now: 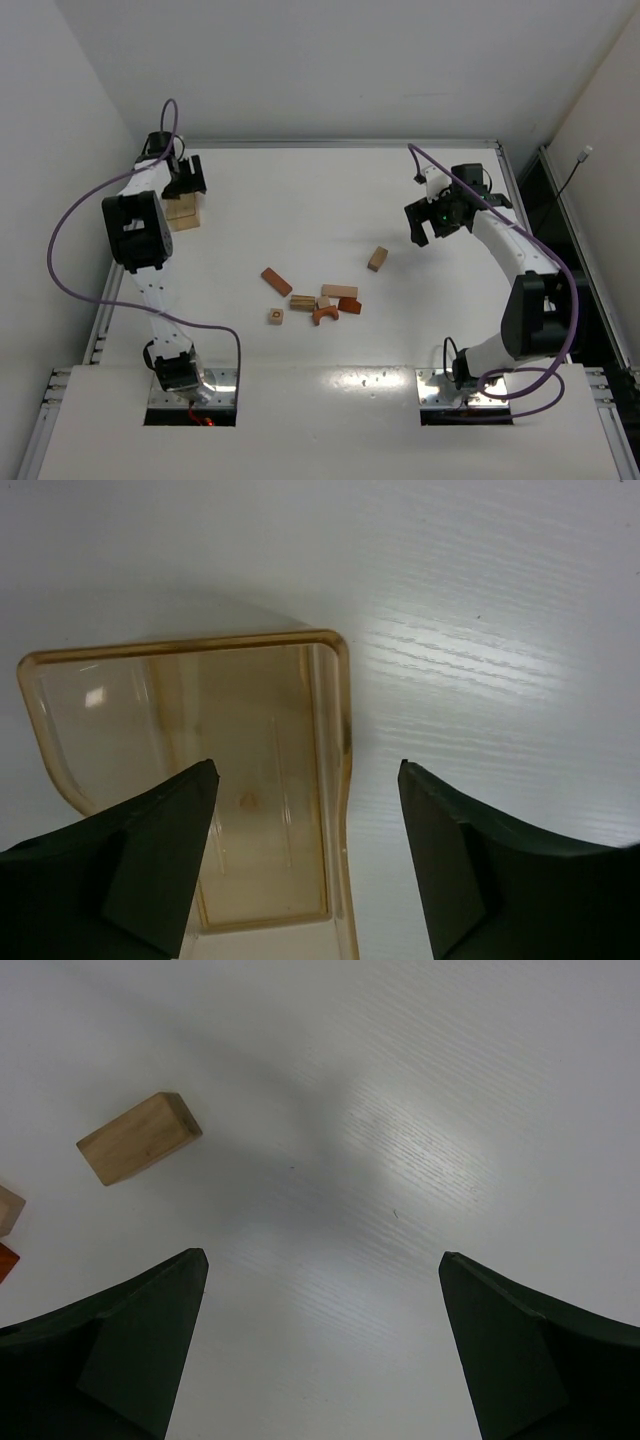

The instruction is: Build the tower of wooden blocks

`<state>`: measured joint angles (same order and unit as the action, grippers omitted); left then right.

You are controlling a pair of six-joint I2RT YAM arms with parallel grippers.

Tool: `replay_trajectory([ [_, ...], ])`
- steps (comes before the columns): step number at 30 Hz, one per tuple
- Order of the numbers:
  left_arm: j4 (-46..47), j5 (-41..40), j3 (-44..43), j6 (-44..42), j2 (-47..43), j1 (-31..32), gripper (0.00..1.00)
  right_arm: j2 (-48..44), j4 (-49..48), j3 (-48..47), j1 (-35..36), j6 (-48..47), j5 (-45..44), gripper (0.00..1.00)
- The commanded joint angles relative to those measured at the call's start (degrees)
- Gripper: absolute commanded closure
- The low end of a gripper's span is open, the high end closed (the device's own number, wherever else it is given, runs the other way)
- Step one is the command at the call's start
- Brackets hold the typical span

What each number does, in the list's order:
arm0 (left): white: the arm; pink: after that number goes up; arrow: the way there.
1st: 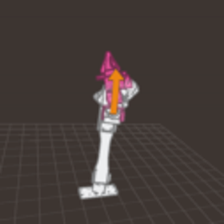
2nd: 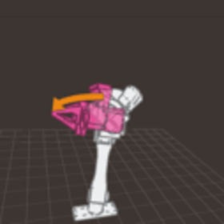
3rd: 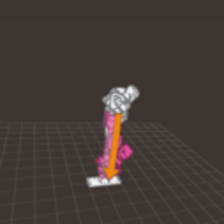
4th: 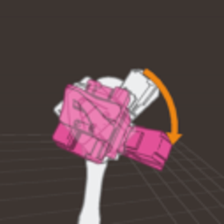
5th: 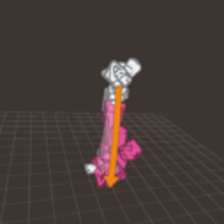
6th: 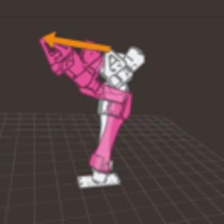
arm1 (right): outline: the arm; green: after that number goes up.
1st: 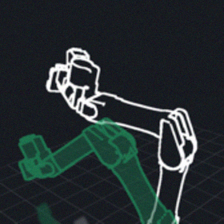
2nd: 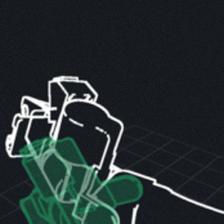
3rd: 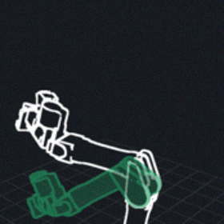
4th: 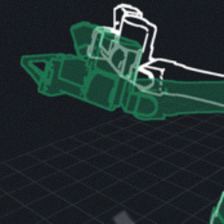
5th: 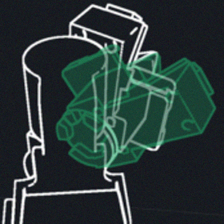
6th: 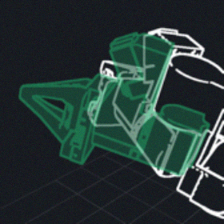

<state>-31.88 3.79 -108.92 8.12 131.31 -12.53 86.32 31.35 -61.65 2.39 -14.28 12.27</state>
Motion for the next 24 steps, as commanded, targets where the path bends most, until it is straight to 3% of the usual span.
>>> replay_trajectory([
  [1, 5.6, 0.0, 5.2, -1.2, -6.6, -1.0, 0.30, 0.2, -1.6, -0.9, 0.2, 0.7, 1.2, 0.03],
  [6, 10.3, 0.0, 10.7, 0.1, -21.2, 0.4, 0.25, 0.2, -2.1, -0.9, 0.2, 0.7, 1.2, 0.03],
  [9, 9.7, -1.1, 14.9, -4.2, -27.5, 6.3, 0.20, -0.4, -1.5, -0.9, 0.2, 0.2, 3.5, 0.03],
  [12, 8.7, 7.8, 22.7, -11.4, -36.1, 11.9, 0.20, -0.4, 0.7, -0.9, 1.6, -3.3, 7.7, 0.03],
  [14, 2.6, 23.8, 25.4, -22.7, -39.1, 15.0, 0.22, -1.1, 1.2, -0.4, 2.9, -6.5, 8.3, 0.03],
  [15, -1.7, 27.6, 24.9, -27.2, -39.1, 16.7, 0.22, -1.9, 1.3, -0.4, 4.4, -7.2, 7.5, 0.03],
  [16, -13.9, 30.3, 21.7, -32.8, -38.0, 18.8, 0.22, -2.5, 1.3, 0.5, 5.2, -7.9, 6.8, 0.03],
  [19, -35.1, 36.4, 19.2, -52.1, -32.2, 26.9, 0.27, -2.5, 0.7, 1.1, 6.6, -8.0, 4.1, 0.03],
  [21, -38.8, 35.7, 20.9, -60.0, -31.4, 32.1, 0.33, -1.9, 0.7, 0.6, 6.6, -8.0, 2.3, 0.03],
  [24, -34.8, 32.6, 28.7, -61.0, -33.5, 36.7, 0.34, -1.9, -0.5, 0.6, 6.6, -7.4, -1.4, 0.03],
])
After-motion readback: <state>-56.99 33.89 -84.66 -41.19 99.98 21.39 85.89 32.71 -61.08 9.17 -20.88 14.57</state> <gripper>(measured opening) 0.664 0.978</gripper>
